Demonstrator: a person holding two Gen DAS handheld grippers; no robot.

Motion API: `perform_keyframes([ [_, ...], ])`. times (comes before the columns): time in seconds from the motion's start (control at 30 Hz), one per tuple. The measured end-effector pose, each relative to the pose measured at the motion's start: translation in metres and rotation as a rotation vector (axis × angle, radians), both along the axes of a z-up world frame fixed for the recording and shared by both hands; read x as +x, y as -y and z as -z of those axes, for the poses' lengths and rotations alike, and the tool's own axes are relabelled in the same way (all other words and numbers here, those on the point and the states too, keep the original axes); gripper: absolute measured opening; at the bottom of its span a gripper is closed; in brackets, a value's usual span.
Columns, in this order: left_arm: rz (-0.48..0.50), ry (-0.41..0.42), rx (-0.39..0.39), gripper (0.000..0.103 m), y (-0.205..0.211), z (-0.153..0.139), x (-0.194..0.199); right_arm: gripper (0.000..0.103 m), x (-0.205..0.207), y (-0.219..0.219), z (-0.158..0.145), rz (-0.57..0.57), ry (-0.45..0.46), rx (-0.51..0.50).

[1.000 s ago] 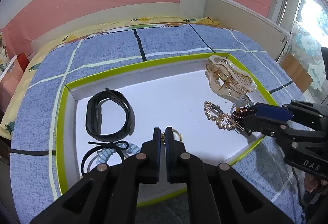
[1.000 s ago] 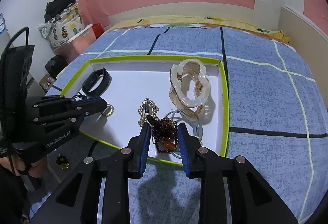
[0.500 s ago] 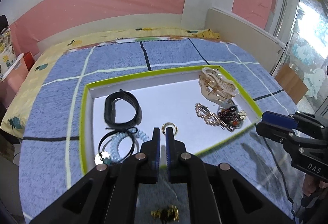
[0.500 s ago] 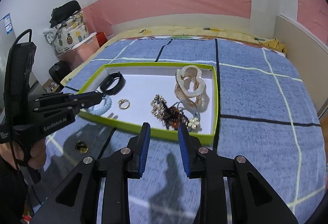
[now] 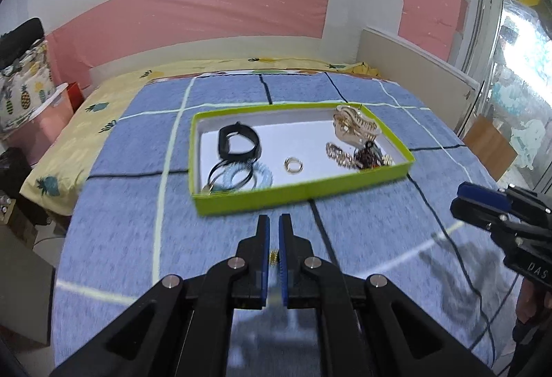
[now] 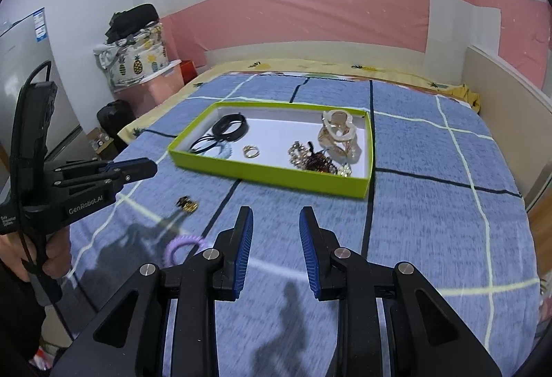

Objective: Organize jewelry
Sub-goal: 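Move both tools back toward the remaining jewelry, then grasp the gold brooch with the left tool while the right tool grasps the purple coil tie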

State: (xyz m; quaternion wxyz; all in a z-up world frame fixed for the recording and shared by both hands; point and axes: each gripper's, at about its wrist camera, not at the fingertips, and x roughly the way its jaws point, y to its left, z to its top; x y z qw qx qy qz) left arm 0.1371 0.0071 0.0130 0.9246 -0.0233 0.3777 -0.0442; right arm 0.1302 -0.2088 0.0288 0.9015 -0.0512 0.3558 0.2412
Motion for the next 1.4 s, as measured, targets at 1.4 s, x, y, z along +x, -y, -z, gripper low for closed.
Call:
perform_keyframes([
  [1.4, -0.086, 0.040, -0.058, 0.018, -0.034, 0.009, -0.080, 0.037, -0.015, -0.063, 0.052, -0.090, -0.112, -0.059],
])
